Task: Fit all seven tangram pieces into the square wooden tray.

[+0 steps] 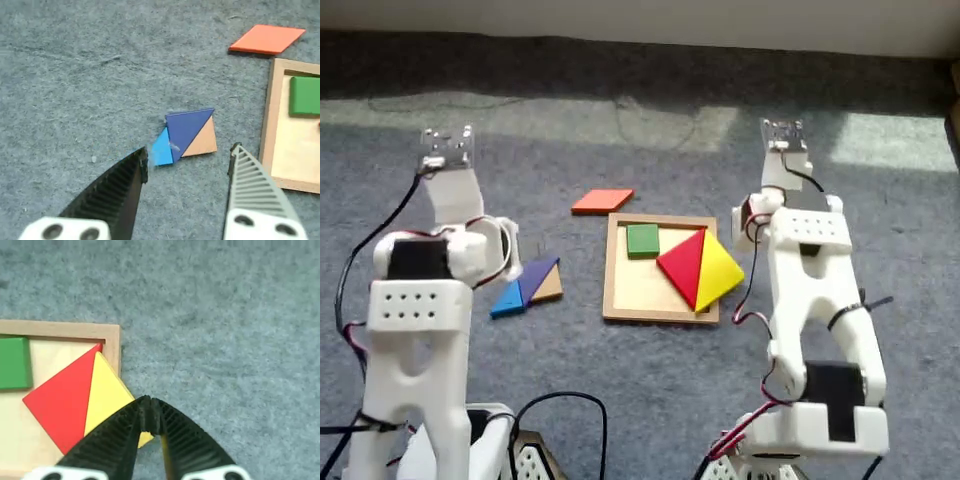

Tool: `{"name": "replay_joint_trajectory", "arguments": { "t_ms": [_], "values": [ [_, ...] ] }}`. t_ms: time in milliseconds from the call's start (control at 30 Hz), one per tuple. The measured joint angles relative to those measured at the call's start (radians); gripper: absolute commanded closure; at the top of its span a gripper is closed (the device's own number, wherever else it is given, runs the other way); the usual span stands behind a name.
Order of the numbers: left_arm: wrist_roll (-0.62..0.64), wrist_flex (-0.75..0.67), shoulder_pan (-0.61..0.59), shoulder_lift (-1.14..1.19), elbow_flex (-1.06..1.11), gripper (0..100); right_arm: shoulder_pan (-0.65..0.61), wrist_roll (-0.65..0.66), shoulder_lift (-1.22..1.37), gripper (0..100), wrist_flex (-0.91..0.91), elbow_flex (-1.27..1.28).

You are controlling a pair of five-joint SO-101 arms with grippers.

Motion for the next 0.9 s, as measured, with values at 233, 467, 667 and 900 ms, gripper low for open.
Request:
{"name": "replay_joint_trajectory", "arguments": {
  "t_ms": [233,467,667,900],
  "values": [
    [-0.003,-0.167,-0.12,-0.221,0.338,74,-0.017,0.0,0.293,99.1,0.0,-0.233],
    [-0.003,-0.247,-0.143,-0.328,0.479,74,-0.107,0.0,0.382,99.2,0.0,-0.302],
    [-0.003,-0.252,-0.143,-0.338,0.483,74,-0.178,0.0,0.382,99.2,0.0,-0.304],
    [-0.003,-0.252,-0.143,-0.338,0.485,74,-0.272,0.0,0.382,99.2,0.06,-0.307]
  ]
}}
